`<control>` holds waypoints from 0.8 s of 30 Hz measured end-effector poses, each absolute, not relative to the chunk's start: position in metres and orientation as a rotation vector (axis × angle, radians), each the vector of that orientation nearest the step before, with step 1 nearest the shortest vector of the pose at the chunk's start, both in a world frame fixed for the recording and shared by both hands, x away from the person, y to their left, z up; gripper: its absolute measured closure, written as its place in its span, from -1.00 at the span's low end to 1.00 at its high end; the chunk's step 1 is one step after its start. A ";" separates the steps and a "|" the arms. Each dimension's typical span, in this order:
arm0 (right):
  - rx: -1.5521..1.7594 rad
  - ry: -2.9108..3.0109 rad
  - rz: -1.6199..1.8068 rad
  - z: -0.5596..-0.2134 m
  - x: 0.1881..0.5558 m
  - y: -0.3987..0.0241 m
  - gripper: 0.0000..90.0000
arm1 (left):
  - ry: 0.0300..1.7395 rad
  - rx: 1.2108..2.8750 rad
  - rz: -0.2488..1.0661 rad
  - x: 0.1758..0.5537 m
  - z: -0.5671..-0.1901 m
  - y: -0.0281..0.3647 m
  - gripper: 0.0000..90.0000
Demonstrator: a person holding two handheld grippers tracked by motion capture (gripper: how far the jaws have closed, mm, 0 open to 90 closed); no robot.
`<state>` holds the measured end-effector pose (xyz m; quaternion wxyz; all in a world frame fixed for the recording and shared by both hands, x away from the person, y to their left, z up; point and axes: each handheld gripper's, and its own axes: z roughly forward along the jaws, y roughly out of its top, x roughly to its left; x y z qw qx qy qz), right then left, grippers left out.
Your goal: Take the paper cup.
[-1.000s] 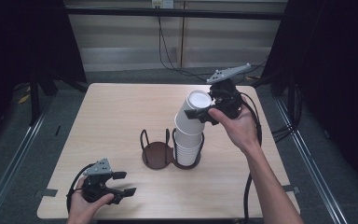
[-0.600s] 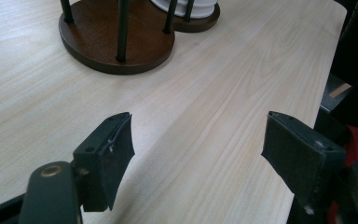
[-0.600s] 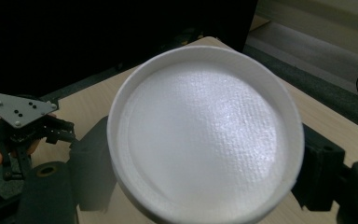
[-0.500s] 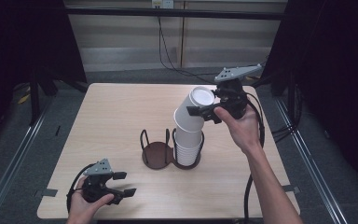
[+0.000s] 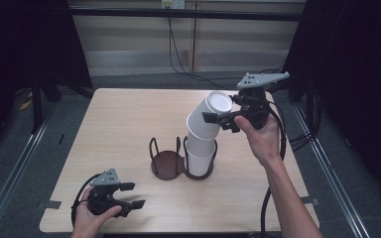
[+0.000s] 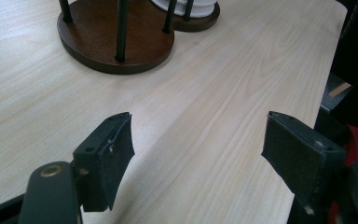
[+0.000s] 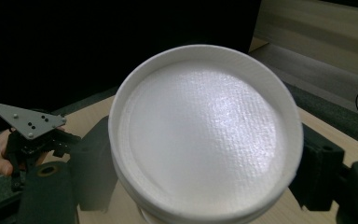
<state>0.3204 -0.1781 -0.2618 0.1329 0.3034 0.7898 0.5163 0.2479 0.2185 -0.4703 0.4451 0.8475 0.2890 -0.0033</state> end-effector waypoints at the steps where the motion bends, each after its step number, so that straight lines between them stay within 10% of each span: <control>1: 0.880 2.291 1.498 -0.262 0.320 -0.178 -0.49 | 0.716 2.100 -0.008 0.248 -0.470 0.219 -0.46; 24: 0.881 2.167 1.619 -0.257 0.304 -0.199 -0.48 | 0.750 2.043 0.045 0.252 -0.468 0.224 -0.55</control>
